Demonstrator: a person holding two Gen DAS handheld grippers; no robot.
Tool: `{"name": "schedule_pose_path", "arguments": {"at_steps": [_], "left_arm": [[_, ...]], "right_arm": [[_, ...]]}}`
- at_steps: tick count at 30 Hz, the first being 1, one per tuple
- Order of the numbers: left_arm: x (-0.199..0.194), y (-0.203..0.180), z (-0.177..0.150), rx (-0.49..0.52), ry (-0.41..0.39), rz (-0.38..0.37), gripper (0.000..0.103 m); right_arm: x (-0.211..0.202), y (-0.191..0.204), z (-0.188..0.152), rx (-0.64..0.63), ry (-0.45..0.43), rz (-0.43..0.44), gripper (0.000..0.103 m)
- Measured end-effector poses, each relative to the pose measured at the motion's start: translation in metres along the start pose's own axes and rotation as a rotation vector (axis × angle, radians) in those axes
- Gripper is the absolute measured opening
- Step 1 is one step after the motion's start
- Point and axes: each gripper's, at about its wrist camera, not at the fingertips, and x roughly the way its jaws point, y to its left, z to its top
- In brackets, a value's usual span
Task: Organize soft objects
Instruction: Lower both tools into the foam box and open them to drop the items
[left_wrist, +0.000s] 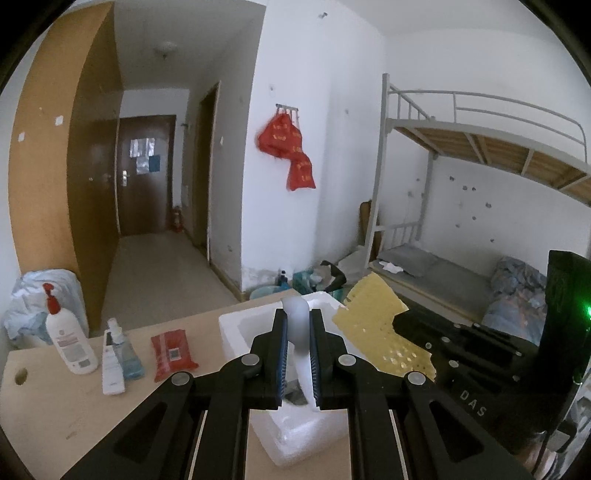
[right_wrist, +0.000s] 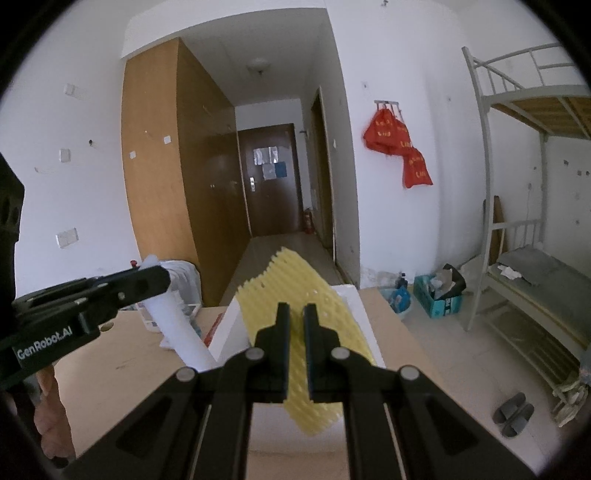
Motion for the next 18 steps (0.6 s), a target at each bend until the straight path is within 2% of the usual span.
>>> {"name": "schedule_pose_path", "arguments": {"at_steps": [9, 18], "left_arm": [[0.033, 0.005, 0.009, -0.011, 0.021, -0.021, 0.011], [0.053, 0.019, 0.012, -0.031, 0.036, -0.012, 0.011]], "right_arm": [[0.026, -0.006, 0.007, 0.003, 0.024, -0.009, 0.009], [0.055, -0.009, 0.004, 0.007, 0.071, 0.006, 0.009]]}}
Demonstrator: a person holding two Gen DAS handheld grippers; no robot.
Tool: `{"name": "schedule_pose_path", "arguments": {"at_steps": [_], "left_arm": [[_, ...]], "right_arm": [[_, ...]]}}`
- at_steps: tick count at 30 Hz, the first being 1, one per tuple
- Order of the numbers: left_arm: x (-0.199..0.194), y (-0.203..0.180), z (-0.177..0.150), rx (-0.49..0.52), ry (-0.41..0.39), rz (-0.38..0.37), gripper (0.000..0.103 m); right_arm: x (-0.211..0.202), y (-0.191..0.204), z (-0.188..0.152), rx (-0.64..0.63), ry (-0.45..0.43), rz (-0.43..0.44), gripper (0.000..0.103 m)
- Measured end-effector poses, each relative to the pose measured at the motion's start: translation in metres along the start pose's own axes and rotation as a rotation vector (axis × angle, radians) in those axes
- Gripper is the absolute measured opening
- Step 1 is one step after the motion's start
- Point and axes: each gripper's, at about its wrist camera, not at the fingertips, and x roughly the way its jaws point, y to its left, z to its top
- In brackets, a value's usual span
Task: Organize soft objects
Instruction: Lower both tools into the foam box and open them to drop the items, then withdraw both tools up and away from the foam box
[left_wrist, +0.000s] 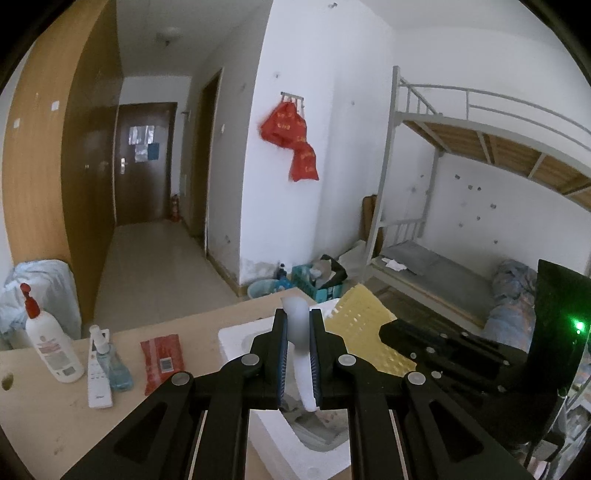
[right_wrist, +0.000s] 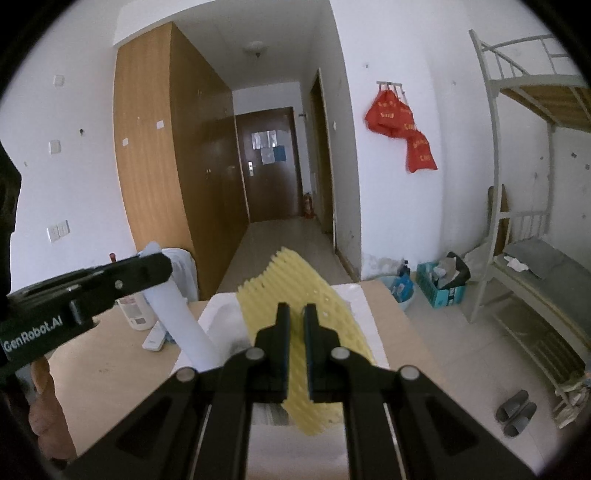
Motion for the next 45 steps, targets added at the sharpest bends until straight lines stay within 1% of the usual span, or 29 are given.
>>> {"name": "schedule_pose_path", "arguments": {"at_steps": [9, 10, 12, 13, 14, 16, 19, 20, 24, 27, 29, 31, 39, 45], "left_arm": [[0.008, 0.0, 0.001, 0.0, 0.014, -0.002, 0.012], [0.008, 0.0, 0.001, 0.0, 0.014, -0.002, 0.012], [0.008, 0.001, 0.001, 0.0, 0.015, -0.002, 0.011], [0.008, 0.001, 0.001, -0.001, 0.015, -0.001, 0.012], [0.008, 0.0, 0.001, -0.001, 0.014, 0.0, 0.011], [0.008, 0.001, 0.001, 0.004, 0.012, 0.003, 0.012], [0.007, 0.002, -0.001, 0.007, 0.011, 0.003, 0.012], [0.007, 0.002, -0.002, 0.008, 0.011, 0.003, 0.012], [0.008, 0.003, -0.003, 0.007, 0.009, 0.004, 0.012], [0.007, 0.003, -0.003, 0.006, 0.011, 0.0, 0.012], [0.007, 0.002, -0.003, 0.006, 0.012, -0.003, 0.012], [0.007, 0.0, -0.003, 0.006, 0.013, -0.006, 0.011], [0.009, -0.019, -0.003, 0.029, 0.012, -0.036, 0.012], [0.02, -0.035, -0.005, 0.038, 0.032, -0.073, 0.012]], "right_arm": [[0.01, -0.002, 0.004, 0.012, 0.019, 0.019, 0.01], [0.01, -0.001, 0.004, 0.014, 0.017, 0.014, 0.012], [0.011, -0.001, 0.005, 0.015, 0.018, 0.013, 0.024], [0.011, -0.001, 0.005, 0.022, 0.018, 0.018, 0.038], [0.011, -0.002, 0.005, 0.029, 0.016, 0.024, 0.05], [0.009, -0.002, 0.006, 0.032, 0.01, 0.017, 0.058], [0.009, -0.001, 0.006, 0.034, 0.009, 0.014, 0.061], [0.008, -0.001, 0.005, 0.035, 0.01, 0.014, 0.064], [0.006, 0.001, 0.006, 0.031, 0.005, 0.015, 0.067], [0.002, 0.0, 0.007, 0.042, 0.0, 0.013, 0.075], [-0.003, -0.002, 0.007, 0.052, -0.014, 0.006, 0.084], [-0.007, -0.005, 0.008, 0.056, -0.026, -0.011, 0.091], [-0.027, -0.016, 0.007, 0.055, -0.047, -0.071, 0.092], [-0.045, -0.035, 0.001, 0.087, -0.066, -0.128, 0.092]]}}
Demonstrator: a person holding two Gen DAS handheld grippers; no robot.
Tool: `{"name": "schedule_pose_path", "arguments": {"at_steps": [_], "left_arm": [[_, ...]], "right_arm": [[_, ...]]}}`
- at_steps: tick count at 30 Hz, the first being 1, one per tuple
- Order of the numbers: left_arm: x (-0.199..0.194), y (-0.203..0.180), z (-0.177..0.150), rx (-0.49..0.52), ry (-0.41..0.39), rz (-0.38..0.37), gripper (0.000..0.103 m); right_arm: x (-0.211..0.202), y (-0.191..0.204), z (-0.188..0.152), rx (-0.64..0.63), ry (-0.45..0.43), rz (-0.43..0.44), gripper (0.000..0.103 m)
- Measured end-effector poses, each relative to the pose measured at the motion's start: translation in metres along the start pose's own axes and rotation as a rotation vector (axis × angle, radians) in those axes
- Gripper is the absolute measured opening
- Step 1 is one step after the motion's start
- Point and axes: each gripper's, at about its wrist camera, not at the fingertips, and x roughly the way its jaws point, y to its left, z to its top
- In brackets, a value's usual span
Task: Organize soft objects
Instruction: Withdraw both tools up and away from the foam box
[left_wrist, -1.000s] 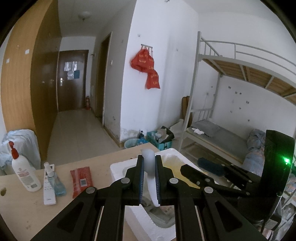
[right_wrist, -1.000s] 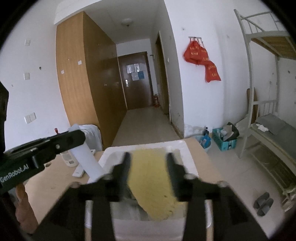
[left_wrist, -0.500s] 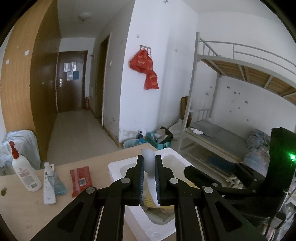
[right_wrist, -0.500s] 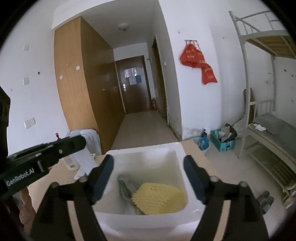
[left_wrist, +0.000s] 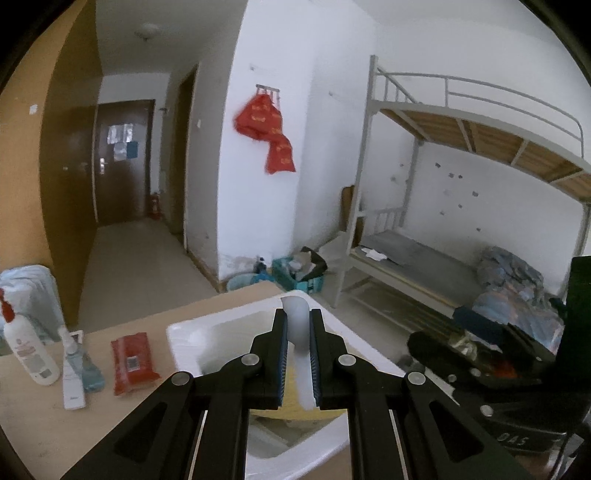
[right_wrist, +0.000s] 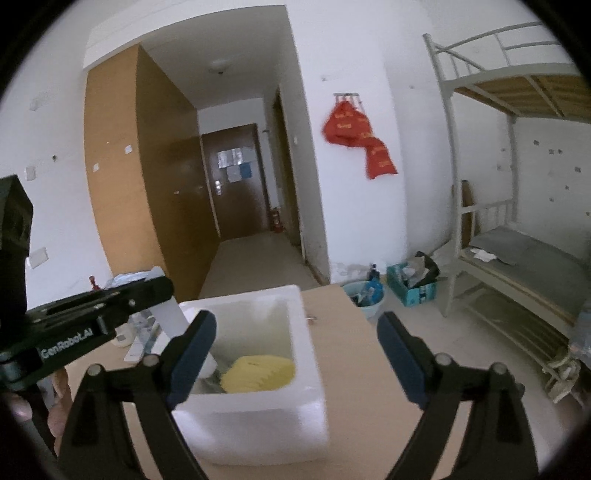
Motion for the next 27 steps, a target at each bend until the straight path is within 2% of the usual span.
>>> {"name": "schedule_pose_path", "arguments": {"at_steps": [7, 27], "left_arm": [[0.014, -0.016, -0.002, 0.015, 0.021, -0.024, 0.012], [0.033, -0.008, 0.001, 0.001, 0.028, 0.051, 0.012]], "right_arm": [[-0.008, -0.019, -0.003, 0.025, -0.009, -0.047, 0.092], [-0.005, -0.026, -0.01, 0.032, -0.008, -0.05, 0.092]]}}
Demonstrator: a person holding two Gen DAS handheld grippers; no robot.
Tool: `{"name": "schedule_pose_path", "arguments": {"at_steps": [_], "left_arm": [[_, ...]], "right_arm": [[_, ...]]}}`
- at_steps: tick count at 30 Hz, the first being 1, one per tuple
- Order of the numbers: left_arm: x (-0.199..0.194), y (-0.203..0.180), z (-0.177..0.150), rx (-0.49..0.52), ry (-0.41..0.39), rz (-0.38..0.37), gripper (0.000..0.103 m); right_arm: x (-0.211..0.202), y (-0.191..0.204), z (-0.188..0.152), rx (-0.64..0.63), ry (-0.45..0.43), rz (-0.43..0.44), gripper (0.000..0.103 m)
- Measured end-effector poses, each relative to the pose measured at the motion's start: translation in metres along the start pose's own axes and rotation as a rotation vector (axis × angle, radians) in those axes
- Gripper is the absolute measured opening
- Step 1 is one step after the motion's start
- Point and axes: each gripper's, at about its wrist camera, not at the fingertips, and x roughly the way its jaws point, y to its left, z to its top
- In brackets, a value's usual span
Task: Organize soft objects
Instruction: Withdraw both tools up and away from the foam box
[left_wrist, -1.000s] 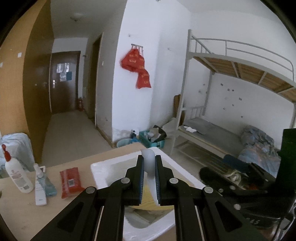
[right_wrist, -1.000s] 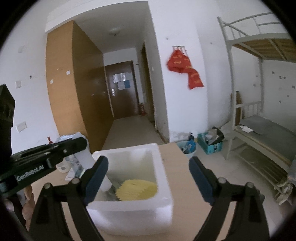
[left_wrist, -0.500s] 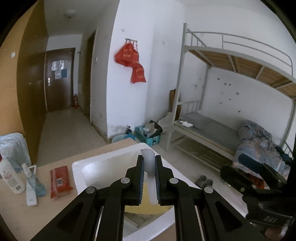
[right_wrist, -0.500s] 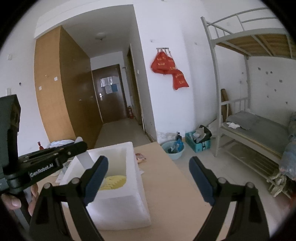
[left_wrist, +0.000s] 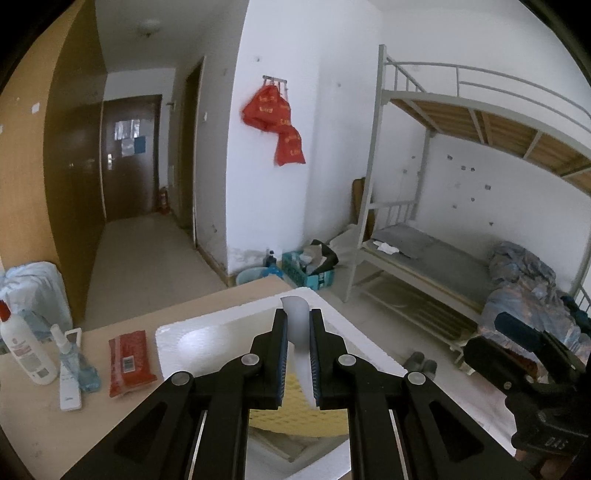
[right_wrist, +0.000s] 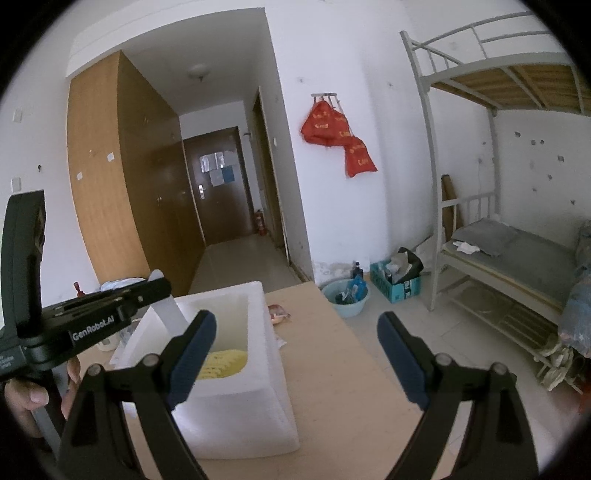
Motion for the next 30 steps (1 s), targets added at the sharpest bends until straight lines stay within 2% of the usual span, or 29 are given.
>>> {"name": "schedule_pose_path", "arguments": {"at_steps": [4, 7, 8, 10, 12, 15, 17, 30], "left_arm": [[0.0, 0.001, 0.0, 0.002, -0.001, -0.002, 0.013], [0.0, 0.004, 0.0, -0.002, -0.009, 0.012, 0.024], [-0.001, 0.005, 0.0, -0.009, -0.014, 0.014, 0.029], [-0.002, 0.008, 0.001, -0.019, -0.019, 0.027, 0.047], [-0.003, 0.01, 0.002, -0.026, -0.027, 0.037, 0.081], [-0.01, 0.012, 0.003, -0.035, -0.063, 0.051, 0.089], [-0.012, 0.013, 0.003, -0.035, -0.068, 0.062, 0.092], [-0.021, 0.015, 0.006, -0.034, -0.075, 0.085, 0.092]], "right_arm": [[-0.001, 0.0, 0.0, -0.001, -0.002, 0.001, 0.092], [-0.003, 0.0, 0.0, 0.002, -0.005, 0.004, 0.092], [-0.003, 0.0, 0.0, 0.003, -0.006, 0.004, 0.092], [-0.004, 0.0, 0.0, 0.006, -0.008, 0.005, 0.092], [-0.005, 0.0, 0.0, 0.007, -0.01, 0.005, 0.092], [-0.005, 0.001, 0.001, 0.006, -0.012, 0.007, 0.092], [-0.005, 0.002, 0.002, 0.005, -0.011, 0.007, 0.092], [-0.011, 0.011, 0.001, 0.001, -0.02, 0.025, 0.092]]}}
